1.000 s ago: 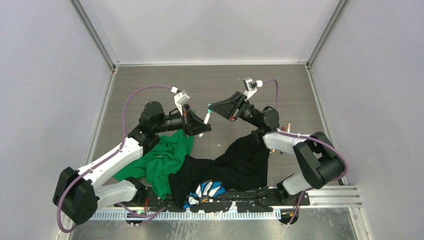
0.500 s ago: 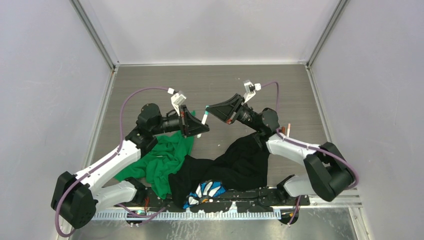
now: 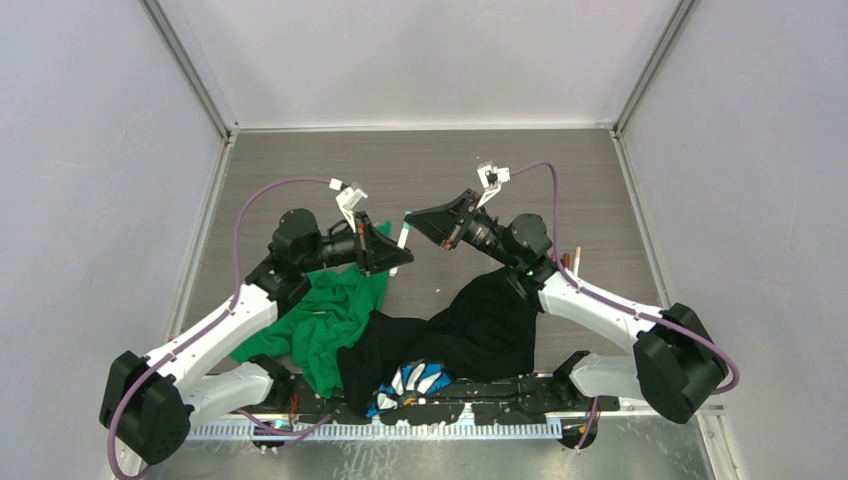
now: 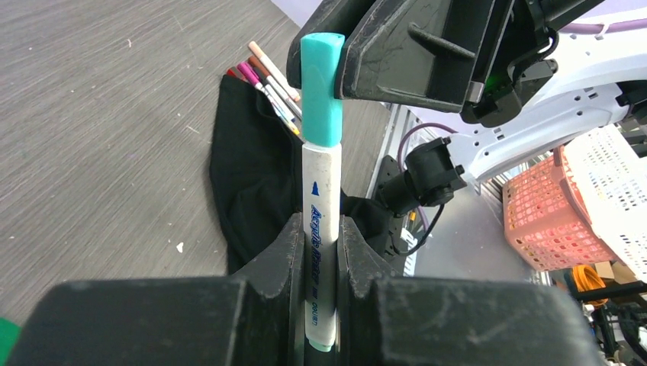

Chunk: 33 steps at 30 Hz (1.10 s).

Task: Insert the pens into the pen caps
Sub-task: Insert the pen cap onto the pen.

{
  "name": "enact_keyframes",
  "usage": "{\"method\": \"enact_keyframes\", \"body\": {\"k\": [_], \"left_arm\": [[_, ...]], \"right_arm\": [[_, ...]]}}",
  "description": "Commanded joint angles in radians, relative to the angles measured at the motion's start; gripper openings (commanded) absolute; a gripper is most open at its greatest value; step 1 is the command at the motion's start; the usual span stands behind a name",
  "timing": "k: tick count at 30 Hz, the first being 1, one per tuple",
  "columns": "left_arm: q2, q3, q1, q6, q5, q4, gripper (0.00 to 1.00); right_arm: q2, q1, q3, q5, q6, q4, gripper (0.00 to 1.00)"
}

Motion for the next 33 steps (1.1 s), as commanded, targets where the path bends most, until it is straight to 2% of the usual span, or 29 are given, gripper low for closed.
{"method": "enact_keyframes", "body": {"k": [1, 4, 15, 23, 33], "left_arm": [[-0.052, 0.034, 0.018, 0.028, -0.091, 0.137, 0.0], [-0.052, 0.031, 0.019, 0.025, -0.076, 0.148, 0.0], [-0.054, 0.023, 0.059, -0.118, 0.104, 0.302, 0.0], [-0.051, 0.018, 0.067, -0.181, 0.155, 0.387, 0.0], [-0.058, 0.017, 0.08, -0.23, 0.178, 0.454, 0.0]], "right_arm": [[0.007, 0.046, -0.031, -0.092, 0.017, -0.158, 0.01], [-0.003, 0.061, -0.056, -0.07, 0.037, -0.159, 0.01], [0.058, 0.062, -0.131, -0.206, 0.164, 0.161, 0.01], [0.027, 0.06, -0.131, -0.245, 0.127, 0.094, 0.01], [0.067, 0.06, -0.134, -0.344, 0.172, 0.123, 0.01]]}}
